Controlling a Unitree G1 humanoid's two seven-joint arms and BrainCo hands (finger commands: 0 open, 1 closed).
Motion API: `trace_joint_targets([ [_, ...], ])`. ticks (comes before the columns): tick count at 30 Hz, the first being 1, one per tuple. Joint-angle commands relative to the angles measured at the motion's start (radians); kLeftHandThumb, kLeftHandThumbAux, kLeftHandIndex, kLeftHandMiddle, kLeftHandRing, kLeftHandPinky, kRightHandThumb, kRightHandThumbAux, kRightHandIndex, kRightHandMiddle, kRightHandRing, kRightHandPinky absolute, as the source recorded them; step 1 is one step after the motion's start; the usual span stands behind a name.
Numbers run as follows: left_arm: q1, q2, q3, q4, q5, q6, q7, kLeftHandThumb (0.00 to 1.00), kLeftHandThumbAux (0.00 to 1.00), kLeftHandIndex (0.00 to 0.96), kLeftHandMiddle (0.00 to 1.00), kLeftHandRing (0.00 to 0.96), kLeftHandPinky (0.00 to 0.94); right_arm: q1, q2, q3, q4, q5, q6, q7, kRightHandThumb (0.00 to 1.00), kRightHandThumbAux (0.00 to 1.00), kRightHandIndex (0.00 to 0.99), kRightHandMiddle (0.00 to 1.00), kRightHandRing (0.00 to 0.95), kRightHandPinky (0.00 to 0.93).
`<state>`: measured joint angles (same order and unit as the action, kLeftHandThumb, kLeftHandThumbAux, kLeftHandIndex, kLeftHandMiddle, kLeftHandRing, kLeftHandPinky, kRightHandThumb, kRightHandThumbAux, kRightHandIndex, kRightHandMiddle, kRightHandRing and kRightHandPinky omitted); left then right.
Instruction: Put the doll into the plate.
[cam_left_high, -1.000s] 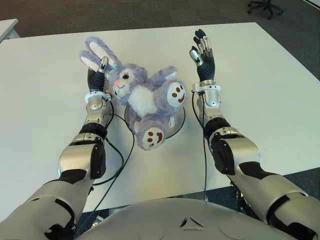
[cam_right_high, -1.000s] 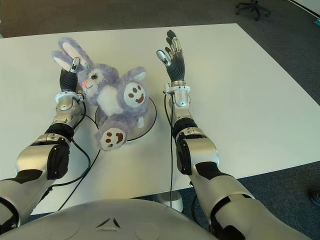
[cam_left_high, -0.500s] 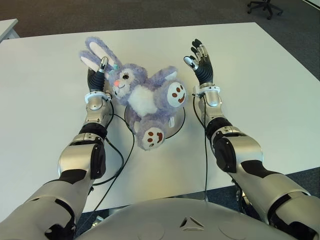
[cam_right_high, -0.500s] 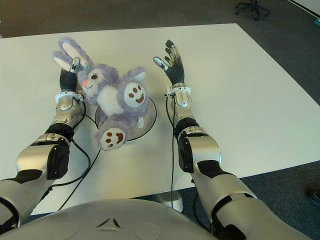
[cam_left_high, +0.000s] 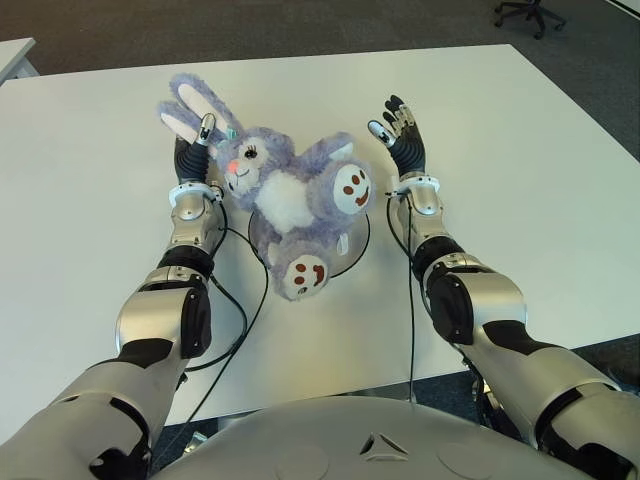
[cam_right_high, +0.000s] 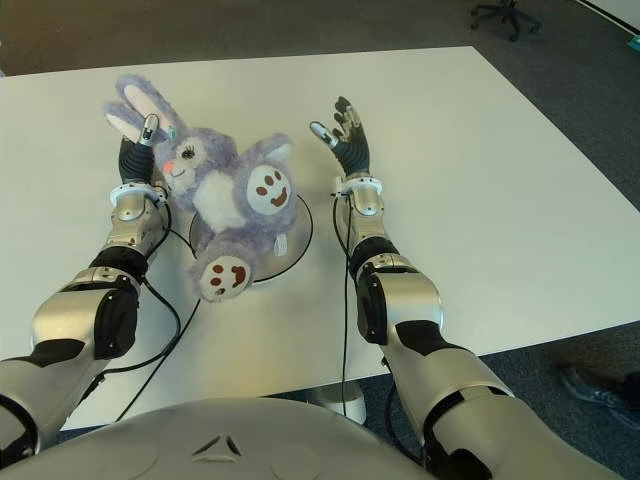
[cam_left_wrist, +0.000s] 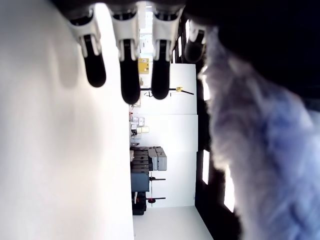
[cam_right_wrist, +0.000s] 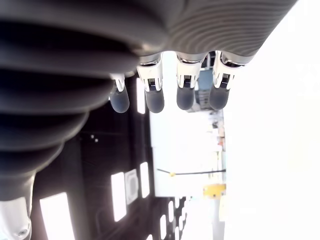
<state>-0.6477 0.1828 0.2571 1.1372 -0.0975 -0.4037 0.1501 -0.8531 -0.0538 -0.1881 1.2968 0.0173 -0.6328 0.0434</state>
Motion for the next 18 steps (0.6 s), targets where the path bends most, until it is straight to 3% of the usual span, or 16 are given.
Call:
trace_joint_targets([
  [1, 0.094, -0.031, 0.003, 0.064, -0.004, 0.042, -0.013, 0.0, 0.391, 0.102, 0.251, 0.292, 0.28, -0.005, 0.009, -0.008, 0.018, 0.0, 0.043, -0.001, 0.0, 0.604, 0.0, 0.0, 0.0, 0.0],
  [18, 0.092, -0.029, 0.003, 0.063, -0.002, 0.032, -0.013, 0.0, 0.391, 0.095, 0.248, 0.263, 0.201, 0.002, 0.007, -0.024, 0.038, -0.005, 0.167, -0.011, 0.0, 0.529, 0.0, 0.0, 0.0, 0.0],
])
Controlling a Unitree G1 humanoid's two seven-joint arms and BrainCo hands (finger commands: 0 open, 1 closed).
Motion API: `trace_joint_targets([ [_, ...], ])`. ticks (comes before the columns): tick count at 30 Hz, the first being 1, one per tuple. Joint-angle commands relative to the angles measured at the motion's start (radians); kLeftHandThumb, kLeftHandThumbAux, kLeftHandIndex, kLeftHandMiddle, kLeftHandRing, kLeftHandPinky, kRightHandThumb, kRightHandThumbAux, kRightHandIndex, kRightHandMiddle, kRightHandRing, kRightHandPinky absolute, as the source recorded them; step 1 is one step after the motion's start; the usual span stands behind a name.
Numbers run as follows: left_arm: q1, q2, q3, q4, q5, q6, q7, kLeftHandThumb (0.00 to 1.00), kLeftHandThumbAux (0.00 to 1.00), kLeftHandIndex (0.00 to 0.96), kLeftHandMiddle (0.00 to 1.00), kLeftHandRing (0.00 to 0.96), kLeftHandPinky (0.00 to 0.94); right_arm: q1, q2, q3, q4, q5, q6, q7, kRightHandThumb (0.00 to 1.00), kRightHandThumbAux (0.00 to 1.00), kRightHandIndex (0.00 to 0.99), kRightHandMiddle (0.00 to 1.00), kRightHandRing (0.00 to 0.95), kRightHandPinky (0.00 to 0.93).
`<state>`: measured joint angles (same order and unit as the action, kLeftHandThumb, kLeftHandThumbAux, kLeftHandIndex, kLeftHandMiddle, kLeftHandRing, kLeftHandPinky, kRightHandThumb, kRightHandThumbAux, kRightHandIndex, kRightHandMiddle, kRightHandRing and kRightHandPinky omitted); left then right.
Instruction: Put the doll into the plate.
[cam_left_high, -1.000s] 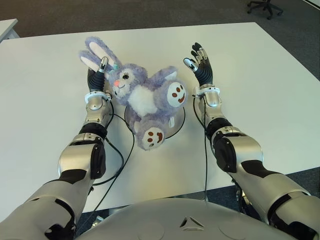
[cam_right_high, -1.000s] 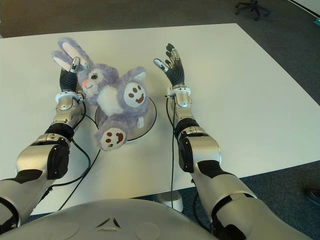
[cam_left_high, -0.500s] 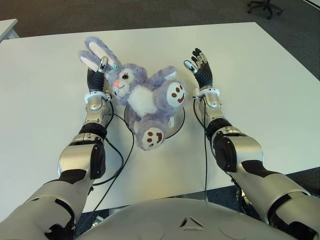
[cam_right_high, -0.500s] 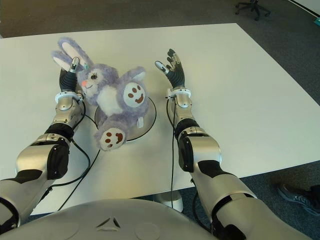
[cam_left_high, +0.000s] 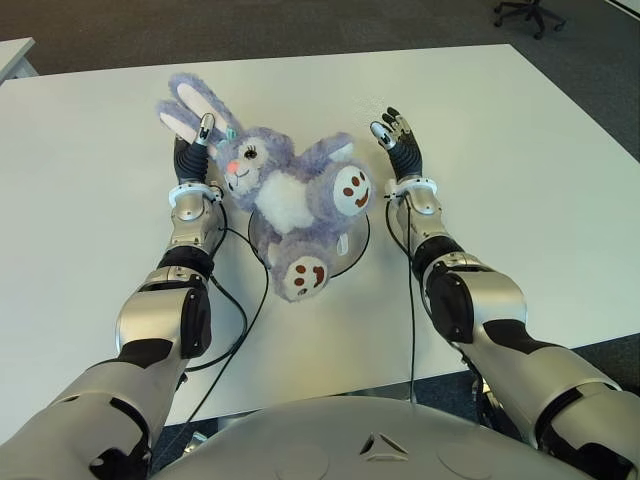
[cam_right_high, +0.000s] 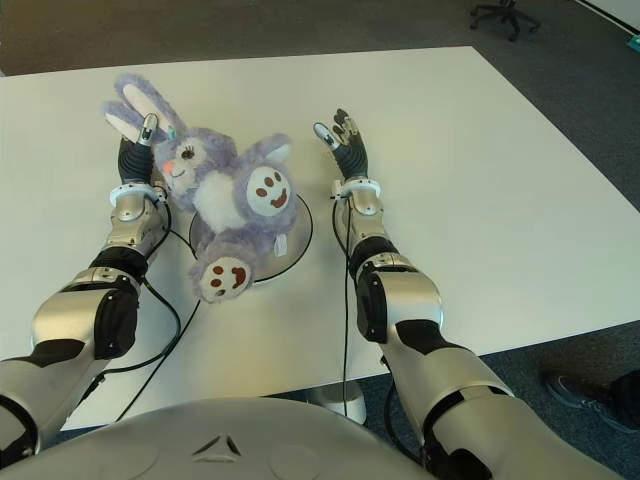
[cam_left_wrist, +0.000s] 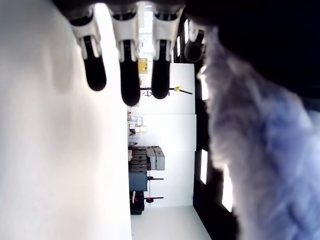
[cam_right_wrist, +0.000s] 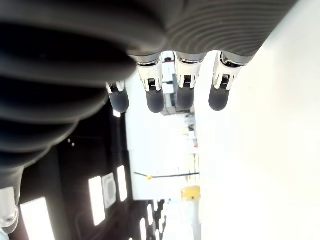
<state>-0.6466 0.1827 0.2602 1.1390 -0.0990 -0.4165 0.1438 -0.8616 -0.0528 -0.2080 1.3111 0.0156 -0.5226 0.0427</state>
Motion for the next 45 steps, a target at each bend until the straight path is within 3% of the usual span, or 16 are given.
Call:
trace_joint_targets([
  [1, 0.091, -0.029, 0.0, 0.061, 0.0, 0.044, -0.006, 0.0, 0.394, 0.099, 0.25, 0.257, 0.201, 0.01, 0.007, -0.005, 0.024, -0.005, 0.064, -0.013, 0.0, 0.53, 0.0, 0.0, 0.0, 0.0],
  [24, 0.094, -0.025, -0.007, 0.057, 0.007, 0.047, 0.004, 0.0, 0.392, 0.096, 0.258, 0.234, 0.086, 0.015, 0.013, -0.008, 0.034, -0.024, 0.163, -0.049, 0.0, 0.566, 0.0, 0.0, 0.0, 0.0],
  [45, 0.103, -0.028, -0.012, 0.045, 0.014, 0.041, 0.013, 0.0, 0.387, 0.108, 0.261, 0.226, 0.072, 0.004, 0.007, 0.019, 0.037, -0.064, 0.262, -0.086, 0.0, 0.648, 0.0, 0.0, 0.0, 0.0],
])
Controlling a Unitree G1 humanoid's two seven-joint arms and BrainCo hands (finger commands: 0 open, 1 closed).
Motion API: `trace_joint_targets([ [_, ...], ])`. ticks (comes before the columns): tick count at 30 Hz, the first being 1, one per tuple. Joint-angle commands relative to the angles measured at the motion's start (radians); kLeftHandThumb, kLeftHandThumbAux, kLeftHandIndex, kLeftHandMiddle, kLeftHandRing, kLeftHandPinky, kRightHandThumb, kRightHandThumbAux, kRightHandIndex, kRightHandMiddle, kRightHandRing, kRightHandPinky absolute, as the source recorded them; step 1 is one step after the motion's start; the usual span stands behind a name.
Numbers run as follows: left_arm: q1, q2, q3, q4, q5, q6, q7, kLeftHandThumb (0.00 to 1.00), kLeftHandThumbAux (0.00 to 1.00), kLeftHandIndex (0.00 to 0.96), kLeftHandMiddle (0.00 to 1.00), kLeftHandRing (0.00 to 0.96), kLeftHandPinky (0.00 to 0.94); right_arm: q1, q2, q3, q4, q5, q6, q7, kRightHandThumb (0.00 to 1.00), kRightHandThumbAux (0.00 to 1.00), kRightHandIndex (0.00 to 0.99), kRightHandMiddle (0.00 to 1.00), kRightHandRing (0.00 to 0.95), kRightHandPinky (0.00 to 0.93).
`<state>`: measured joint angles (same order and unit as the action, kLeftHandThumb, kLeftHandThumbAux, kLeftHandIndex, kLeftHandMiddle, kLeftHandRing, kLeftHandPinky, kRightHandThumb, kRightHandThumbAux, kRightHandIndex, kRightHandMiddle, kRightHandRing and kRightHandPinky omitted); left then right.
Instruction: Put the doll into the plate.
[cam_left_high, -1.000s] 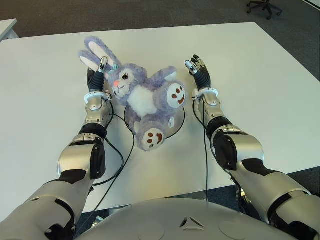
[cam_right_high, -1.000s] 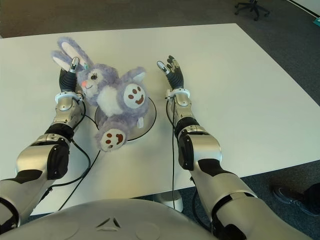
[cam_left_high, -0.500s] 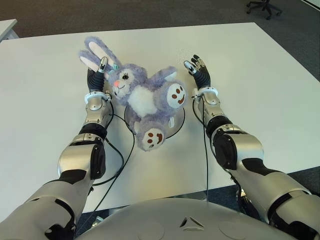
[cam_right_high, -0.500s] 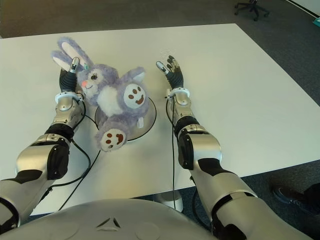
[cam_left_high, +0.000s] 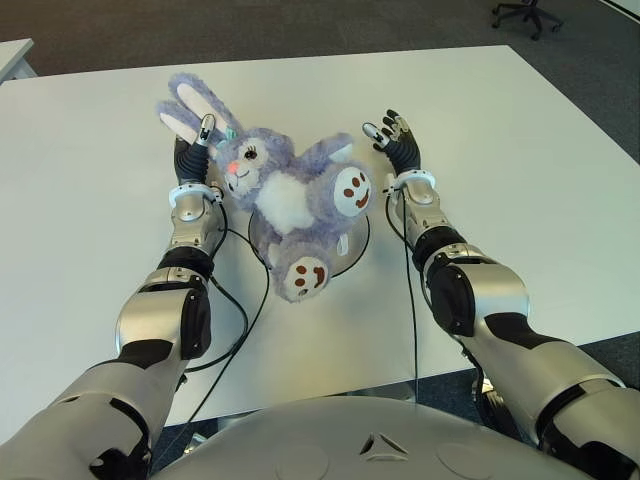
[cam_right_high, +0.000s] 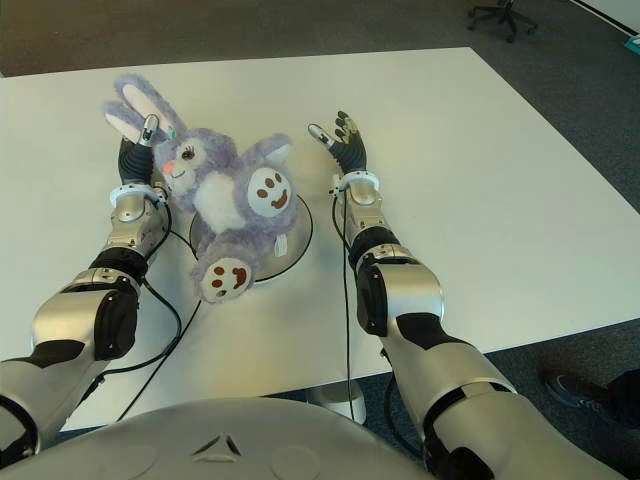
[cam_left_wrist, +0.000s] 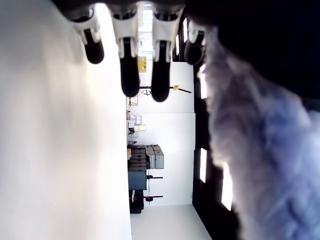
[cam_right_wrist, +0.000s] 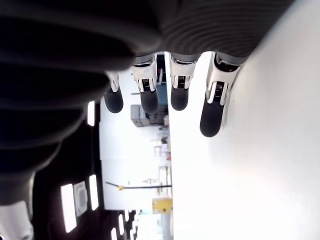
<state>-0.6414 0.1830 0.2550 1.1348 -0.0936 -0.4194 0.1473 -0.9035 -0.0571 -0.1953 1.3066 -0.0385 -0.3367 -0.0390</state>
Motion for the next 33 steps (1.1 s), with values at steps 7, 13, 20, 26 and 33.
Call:
trace_joint_targets([
  [7, 0.098, -0.029, -0.007, 0.045, 0.009, 0.046, 0.008, 0.0, 0.387, 0.111, 0.262, 0.226, 0.067, 0.044, 0.014, 0.002, 0.042, -0.007, 0.098, -0.008, 0.0, 0.67, 0.0, 0.0, 0.0, 0.0],
  [13, 0.098, -0.028, -0.009, 0.045, 0.011, 0.045, 0.009, 0.0, 0.38, 0.111, 0.258, 0.222, 0.076, 0.045, 0.016, 0.002, 0.042, -0.008, 0.101, -0.015, 0.0, 0.686, 0.0, 0.0, 0.0, 0.0],
  [20, 0.097, -0.028, -0.011, 0.045, 0.014, 0.044, 0.009, 0.0, 0.381, 0.119, 0.259, 0.226, 0.093, 0.045, 0.016, 0.001, 0.042, -0.008, 0.1, -0.018, 0.0, 0.699, 0.0, 0.0, 0.0, 0.0],
  [26, 0.095, -0.028, -0.008, 0.046, 0.013, 0.044, 0.004, 0.0, 0.39, 0.125, 0.259, 0.225, 0.094, 0.044, 0.016, 0.002, 0.041, -0.009, 0.098, -0.019, 0.0, 0.708, 0.0, 0.0, 0.0, 0.0],
  [33, 0.093, -0.027, -0.008, 0.046, 0.013, 0.041, 0.001, 0.0, 0.392, 0.131, 0.254, 0.222, 0.104, 0.042, 0.016, 0.003, 0.041, -0.011, 0.099, -0.023, 0.0, 0.722, 0.0, 0.0, 0.0, 0.009],
])
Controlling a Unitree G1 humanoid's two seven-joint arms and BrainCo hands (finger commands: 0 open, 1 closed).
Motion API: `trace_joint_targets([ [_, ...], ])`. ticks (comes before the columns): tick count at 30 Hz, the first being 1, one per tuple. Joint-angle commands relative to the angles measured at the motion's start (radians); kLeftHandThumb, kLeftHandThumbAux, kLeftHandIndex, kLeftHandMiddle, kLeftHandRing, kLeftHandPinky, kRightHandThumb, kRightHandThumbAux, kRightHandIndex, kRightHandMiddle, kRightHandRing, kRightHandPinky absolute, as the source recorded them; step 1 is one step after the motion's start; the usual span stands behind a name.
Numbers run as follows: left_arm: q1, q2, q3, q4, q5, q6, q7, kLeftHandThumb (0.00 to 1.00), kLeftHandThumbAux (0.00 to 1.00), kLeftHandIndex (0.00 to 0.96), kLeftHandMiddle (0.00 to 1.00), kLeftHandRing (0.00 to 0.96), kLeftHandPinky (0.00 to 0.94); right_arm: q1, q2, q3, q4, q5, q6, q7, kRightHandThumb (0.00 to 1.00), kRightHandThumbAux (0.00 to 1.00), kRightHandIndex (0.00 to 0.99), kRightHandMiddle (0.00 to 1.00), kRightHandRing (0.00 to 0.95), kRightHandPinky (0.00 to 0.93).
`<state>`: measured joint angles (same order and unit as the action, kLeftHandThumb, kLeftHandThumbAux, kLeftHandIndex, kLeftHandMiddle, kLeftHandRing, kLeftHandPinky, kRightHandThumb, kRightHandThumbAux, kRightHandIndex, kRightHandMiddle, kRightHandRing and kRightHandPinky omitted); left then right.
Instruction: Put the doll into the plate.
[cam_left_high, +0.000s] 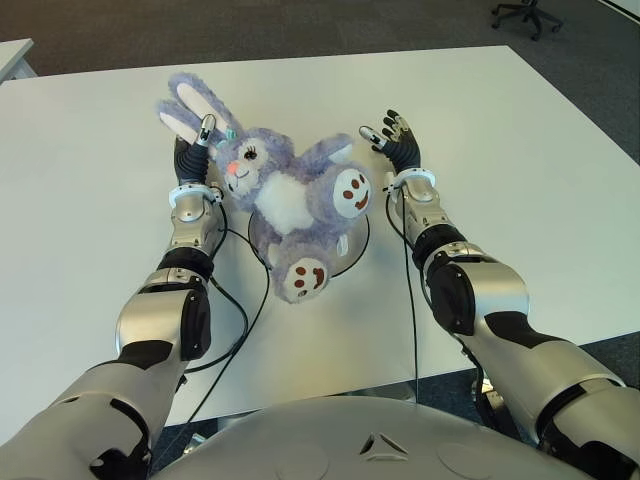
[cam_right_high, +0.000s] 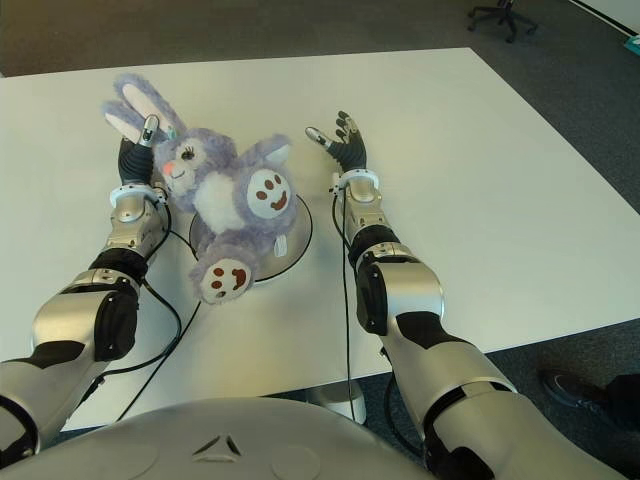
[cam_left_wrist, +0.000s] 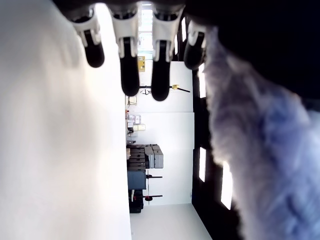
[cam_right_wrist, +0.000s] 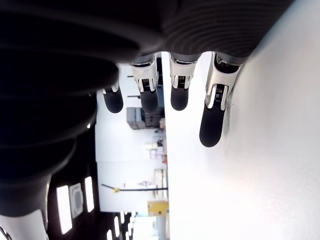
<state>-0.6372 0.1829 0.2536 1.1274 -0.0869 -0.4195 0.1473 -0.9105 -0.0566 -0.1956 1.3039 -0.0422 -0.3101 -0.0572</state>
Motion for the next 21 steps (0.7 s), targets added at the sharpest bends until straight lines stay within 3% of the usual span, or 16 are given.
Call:
trace_joint_targets([
  [1, 0.089, -0.027, -0.007, 0.053, 0.007, 0.04, 0.001, 0.0, 0.392, 0.131, 0.254, 0.223, 0.104, 0.048, 0.015, 0.003, 0.044, -0.007, 0.072, -0.006, 0.0, 0.722, 0.0, 0.0, 0.0, 0.009],
  [21, 0.09, -0.026, -0.006, 0.054, 0.007, 0.032, 0.001, 0.0, 0.381, 0.128, 0.269, 0.237, 0.088, 0.049, 0.018, -0.004, 0.042, -0.003, 0.064, -0.012, 0.0, 0.729, 0.008, 0.0, 0.0, 0.018],
])
